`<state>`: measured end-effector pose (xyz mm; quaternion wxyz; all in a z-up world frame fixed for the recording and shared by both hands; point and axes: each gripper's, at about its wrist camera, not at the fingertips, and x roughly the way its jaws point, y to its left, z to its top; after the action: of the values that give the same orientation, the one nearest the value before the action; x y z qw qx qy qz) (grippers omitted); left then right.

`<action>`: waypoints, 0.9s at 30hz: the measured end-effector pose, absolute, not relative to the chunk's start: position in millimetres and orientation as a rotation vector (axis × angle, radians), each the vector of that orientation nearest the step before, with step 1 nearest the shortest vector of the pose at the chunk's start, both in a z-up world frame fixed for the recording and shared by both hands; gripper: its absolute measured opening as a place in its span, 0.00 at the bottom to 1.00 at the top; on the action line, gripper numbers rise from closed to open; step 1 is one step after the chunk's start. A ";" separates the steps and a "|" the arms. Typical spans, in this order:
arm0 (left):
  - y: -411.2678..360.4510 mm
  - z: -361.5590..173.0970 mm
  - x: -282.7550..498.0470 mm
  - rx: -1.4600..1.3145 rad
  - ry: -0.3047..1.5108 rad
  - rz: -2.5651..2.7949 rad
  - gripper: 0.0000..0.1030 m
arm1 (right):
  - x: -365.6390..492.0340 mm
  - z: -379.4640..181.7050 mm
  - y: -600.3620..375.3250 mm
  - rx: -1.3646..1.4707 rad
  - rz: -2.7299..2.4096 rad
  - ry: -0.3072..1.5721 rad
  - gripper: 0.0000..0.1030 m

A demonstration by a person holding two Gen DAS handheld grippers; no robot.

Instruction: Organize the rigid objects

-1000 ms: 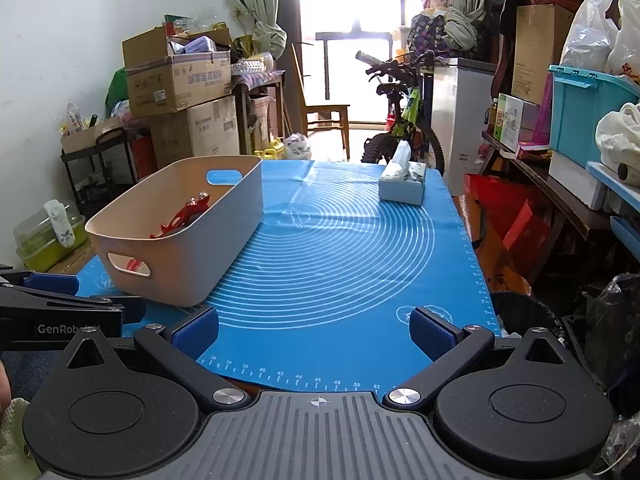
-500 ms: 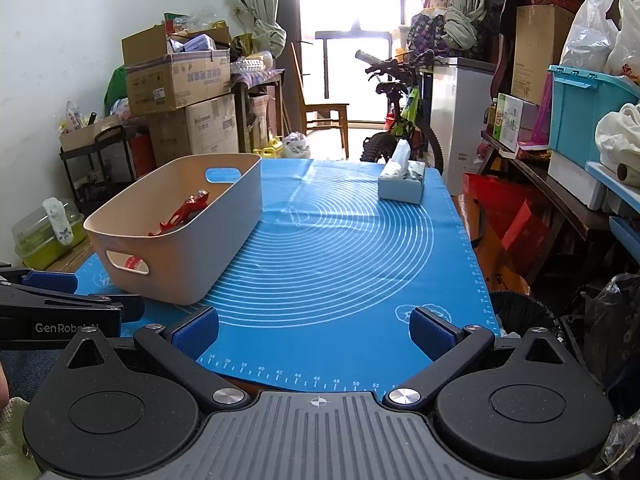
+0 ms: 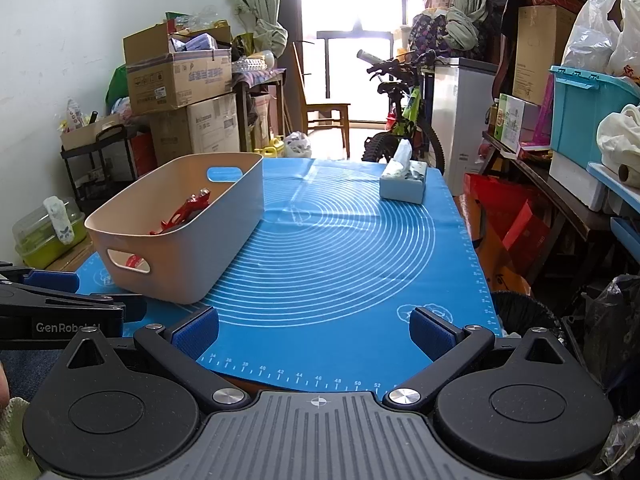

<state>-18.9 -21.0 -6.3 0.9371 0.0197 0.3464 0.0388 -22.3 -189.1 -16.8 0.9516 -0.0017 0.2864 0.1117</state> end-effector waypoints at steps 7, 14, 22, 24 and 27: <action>-21.4 -6.4 -18.8 0.040 0.708 0.078 0.74 | -21.9 -17.9 -190.5 -0.004 0.228 0.582 0.98; -23.2 -5.9 -19.7 0.038 0.707 0.076 0.74 | -22.5 -17.5 -189.1 -0.004 0.227 0.582 0.98; -24.4 -6.0 -20.1 0.037 0.707 0.076 0.74 | -22.6 -17.4 -188.8 -0.005 0.226 0.581 0.98; -23.8 -6.0 -20.1 0.038 0.707 0.076 0.74 | -22.5 -17.6 -188.9 -0.005 0.226 0.582 0.98; -24.5 -6.0 -20.2 0.037 0.707 0.075 0.74 | -22.3 -17.9 -189.4 -0.005 0.226 0.582 0.98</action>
<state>-20.2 -24.5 -6.0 0.9373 0.0183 0.3461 0.0366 -22.3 -189.4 -17.9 0.9516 -0.0025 0.2864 0.1113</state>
